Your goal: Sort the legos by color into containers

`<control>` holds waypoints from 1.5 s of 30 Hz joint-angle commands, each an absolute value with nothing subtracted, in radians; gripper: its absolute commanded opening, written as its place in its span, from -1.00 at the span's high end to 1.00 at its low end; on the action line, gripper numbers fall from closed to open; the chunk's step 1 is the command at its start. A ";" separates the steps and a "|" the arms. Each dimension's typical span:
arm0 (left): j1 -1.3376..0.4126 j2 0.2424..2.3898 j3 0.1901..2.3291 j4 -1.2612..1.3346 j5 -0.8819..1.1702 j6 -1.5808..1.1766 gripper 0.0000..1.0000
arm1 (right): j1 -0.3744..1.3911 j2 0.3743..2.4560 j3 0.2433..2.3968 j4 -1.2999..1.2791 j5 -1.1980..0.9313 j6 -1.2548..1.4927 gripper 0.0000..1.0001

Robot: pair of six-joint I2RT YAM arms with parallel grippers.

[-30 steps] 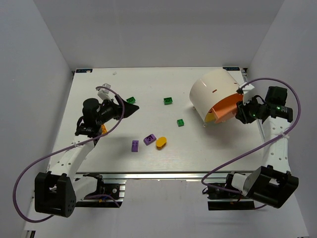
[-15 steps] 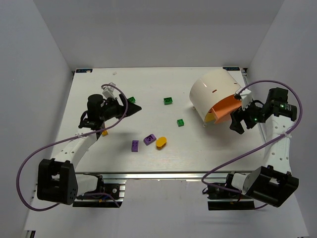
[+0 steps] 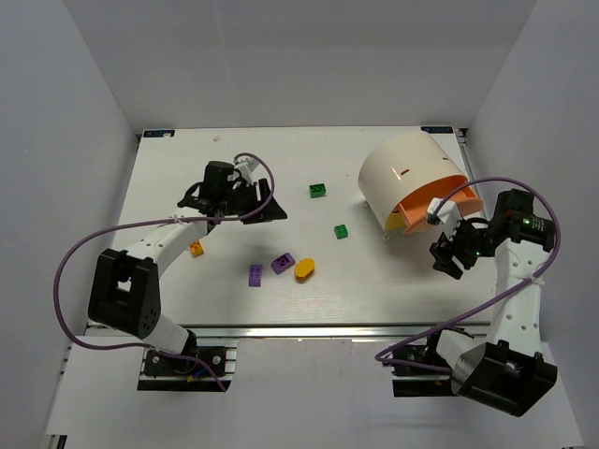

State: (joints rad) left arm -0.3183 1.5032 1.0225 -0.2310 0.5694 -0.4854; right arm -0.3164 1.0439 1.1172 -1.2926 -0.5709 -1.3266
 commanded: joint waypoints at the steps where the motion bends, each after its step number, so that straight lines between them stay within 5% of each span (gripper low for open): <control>1: -0.345 1.483 1.068 -0.318 0.542 -0.433 -0.37 | -0.318 1.068 1.124 -1.304 -0.572 -1.307 -0.41; 6: -0.391 1.493 1.072 -0.379 0.535 -0.382 -0.35 | -0.325 1.028 1.120 -1.218 -0.526 -1.091 0.16; 14: -0.489 1.555 1.111 -0.466 0.483 -0.338 -0.34 | -0.308 0.862 0.997 -1.316 -0.711 -1.529 0.76; 21: -0.525 1.546 1.143 -0.508 0.382 -0.330 -0.47 | -0.227 0.940 1.011 -1.316 -0.906 -1.604 0.46; 26: -0.505 1.455 1.114 -0.509 0.295 -0.370 -0.64 | -0.071 0.963 0.970 -1.316 -1.055 -1.735 -0.19; 31: -0.505 1.350 1.108 -0.531 0.181 -0.403 -0.76 | 0.093 1.022 0.960 -1.286 -1.046 -1.792 -0.34; 37: -0.505 1.198 1.089 -0.596 0.017 -0.485 -0.78 | 0.372 1.130 0.974 -0.828 -0.973 -1.340 -0.37; 40: -0.505 1.122 1.066 -0.663 -0.089 -0.549 -0.83 | 0.471 1.280 1.049 -0.749 -0.835 -1.273 -0.79; 45: -0.495 1.085 1.051 -0.797 -0.181 -0.646 -0.85 | 0.603 1.595 1.268 -0.844 -0.687 -1.370 -0.79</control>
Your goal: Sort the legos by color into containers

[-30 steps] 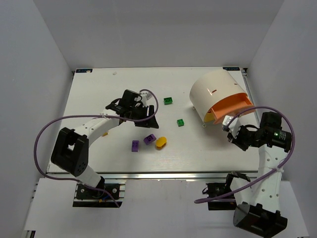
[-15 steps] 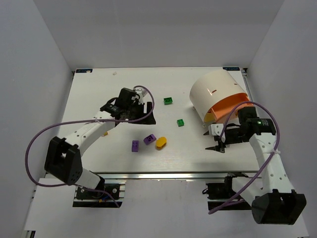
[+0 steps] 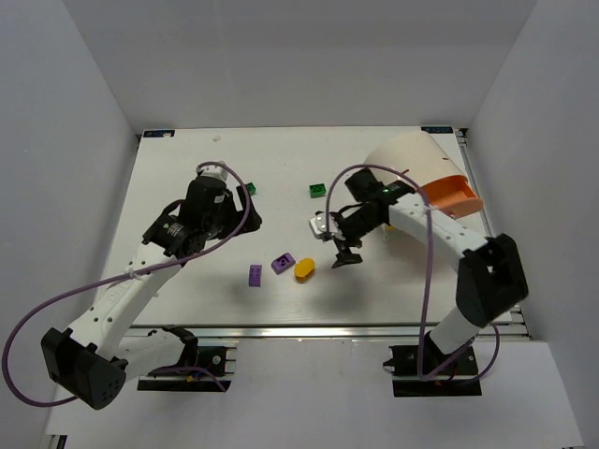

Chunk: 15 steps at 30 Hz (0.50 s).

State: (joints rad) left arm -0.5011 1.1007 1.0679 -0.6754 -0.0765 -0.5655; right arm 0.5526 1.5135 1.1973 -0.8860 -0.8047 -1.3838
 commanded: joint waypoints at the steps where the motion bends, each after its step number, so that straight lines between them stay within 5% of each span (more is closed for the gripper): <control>1: -0.495 1.085 1.051 -0.819 -0.192 -0.659 -0.85 | 0.624 1.632 1.273 -0.818 -0.655 -1.367 -0.79; 15: -0.495 1.000 1.032 -0.996 -0.318 -0.772 -0.89 | 0.775 1.913 1.396 -0.666 -0.499 -1.216 -0.72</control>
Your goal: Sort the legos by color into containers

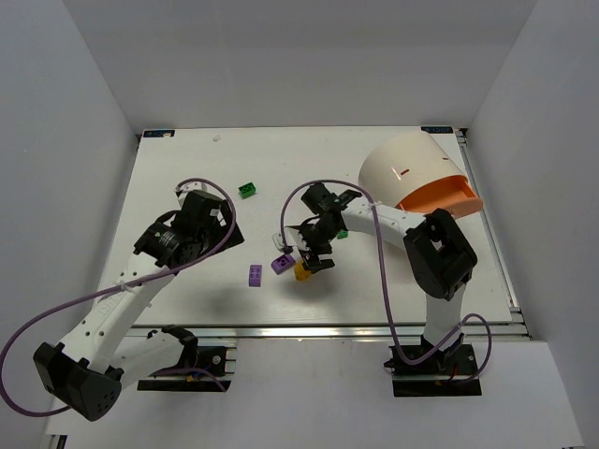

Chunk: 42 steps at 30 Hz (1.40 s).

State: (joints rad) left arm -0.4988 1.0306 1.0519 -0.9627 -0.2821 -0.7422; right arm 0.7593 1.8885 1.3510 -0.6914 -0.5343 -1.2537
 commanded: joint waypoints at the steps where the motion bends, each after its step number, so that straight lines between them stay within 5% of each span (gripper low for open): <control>1: -0.495 0.997 1.029 -0.999 -0.321 -0.778 -0.89 | 0.778 1.925 1.390 -0.663 -0.496 -1.213 -0.71; 10: -0.495 0.980 0.974 -1.003 -0.351 -0.796 -0.90 | 0.815 1.948 1.335 -0.614 -0.471 -1.177 -0.38; 13: -0.495 1.026 0.953 -1.006 -0.353 -0.818 -0.90 | 0.818 1.944 1.335 -0.612 -0.477 -1.174 0.14; 20: -0.465 1.112 0.946 -0.965 -0.394 -0.828 -0.96 | 0.799 1.840 1.327 -0.698 -0.494 -1.190 0.69; 31: -0.307 1.299 1.011 -0.898 -0.376 -0.723 -0.96 | 0.620 1.556 1.572 -0.785 -0.494 -0.841 0.83; 42: -0.225 1.298 0.994 -0.818 -0.284 -0.629 -0.96 | 0.382 1.316 1.580 -0.738 -0.198 -0.905 0.80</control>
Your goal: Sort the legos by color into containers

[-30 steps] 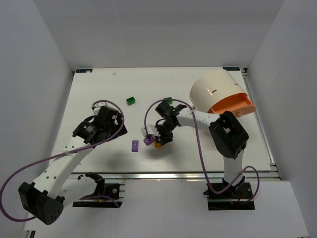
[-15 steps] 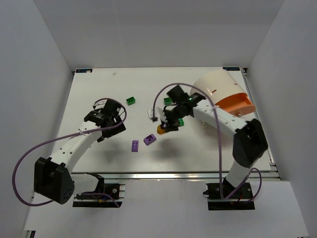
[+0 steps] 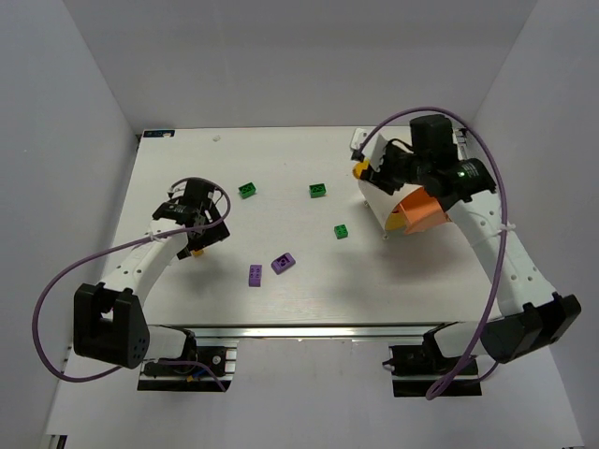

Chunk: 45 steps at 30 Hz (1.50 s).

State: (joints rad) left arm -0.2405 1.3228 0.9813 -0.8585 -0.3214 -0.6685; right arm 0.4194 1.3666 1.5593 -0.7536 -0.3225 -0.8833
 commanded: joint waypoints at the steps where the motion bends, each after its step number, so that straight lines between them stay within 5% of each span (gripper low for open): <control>1: -0.225 1.296 0.988 -0.809 -0.276 -0.626 -0.96 | 0.342 1.306 1.580 -0.738 -0.183 -0.925 0.80; 11: -0.195 1.262 0.953 -0.753 -0.210 -0.592 -0.96 | 0.199 1.166 1.560 -0.860 -0.155 -1.149 0.81; 29: -0.186 1.229 0.910 -0.701 -0.169 -0.571 -0.96 | 0.075 1.295 1.687 -1.216 -0.149 -1.468 0.69; 45: -0.186 1.195 0.900 -0.721 -0.181 -0.584 -0.96 | 0.012 1.362 1.710 -1.279 -0.167 -1.640 -0.03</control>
State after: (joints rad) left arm -0.1917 1.2175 0.8944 -0.7216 -0.1791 -0.5835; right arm 0.0208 1.3529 1.6882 -1.2362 -0.1822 -1.2827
